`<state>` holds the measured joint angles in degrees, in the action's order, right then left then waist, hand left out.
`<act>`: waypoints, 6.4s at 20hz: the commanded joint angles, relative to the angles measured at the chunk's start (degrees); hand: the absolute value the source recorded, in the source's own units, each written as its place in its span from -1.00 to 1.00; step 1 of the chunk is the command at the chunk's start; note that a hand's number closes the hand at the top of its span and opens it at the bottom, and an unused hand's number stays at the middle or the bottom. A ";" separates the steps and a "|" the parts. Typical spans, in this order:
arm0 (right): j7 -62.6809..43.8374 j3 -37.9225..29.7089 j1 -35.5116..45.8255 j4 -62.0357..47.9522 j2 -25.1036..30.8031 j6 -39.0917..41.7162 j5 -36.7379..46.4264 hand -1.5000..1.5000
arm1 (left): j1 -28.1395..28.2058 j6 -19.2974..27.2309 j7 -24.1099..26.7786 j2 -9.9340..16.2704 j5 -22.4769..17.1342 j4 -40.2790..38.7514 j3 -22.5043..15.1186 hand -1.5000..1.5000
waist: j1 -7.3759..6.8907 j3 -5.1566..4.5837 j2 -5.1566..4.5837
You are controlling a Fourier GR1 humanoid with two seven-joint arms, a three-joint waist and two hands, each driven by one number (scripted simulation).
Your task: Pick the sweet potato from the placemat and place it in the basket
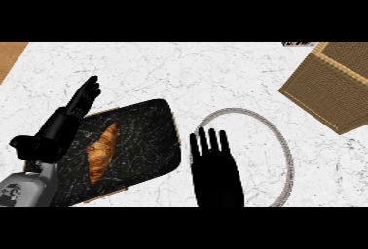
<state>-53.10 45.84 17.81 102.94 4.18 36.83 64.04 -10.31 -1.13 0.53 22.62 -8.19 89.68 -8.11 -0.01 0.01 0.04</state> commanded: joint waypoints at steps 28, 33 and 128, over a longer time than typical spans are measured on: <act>5.01 -2.80 -3.25 -15.69 -4.15 -8.37 10.83 -1.00 | -1.85 -6.67 -1.60 -6.67 6.37 -1.50 7.27 0.00 | -0.01 -0.01 -0.05; 6.51 -5.22 -3.23 -16.61 -3.29 -7.35 11.56 -1.00 | 1.28 -7.92 1.09 -7.64 7.34 -1.13 7.88 0.00 | -0.05 -0.01 -0.04; 14.56 -68.73 32.64 -43.01 23.17 -61.01 -11.03 1.00 | 2.58 -11.12 -0.61 -12.19 11.47 2.47 10.23 0.00 | -0.47 0.01 -0.16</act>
<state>-44.14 -19.95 51.19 63.62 23.48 -23.60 57.62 -9.30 -12.23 -1.06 11.20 2.96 91.53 2.61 -0.37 0.02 -0.09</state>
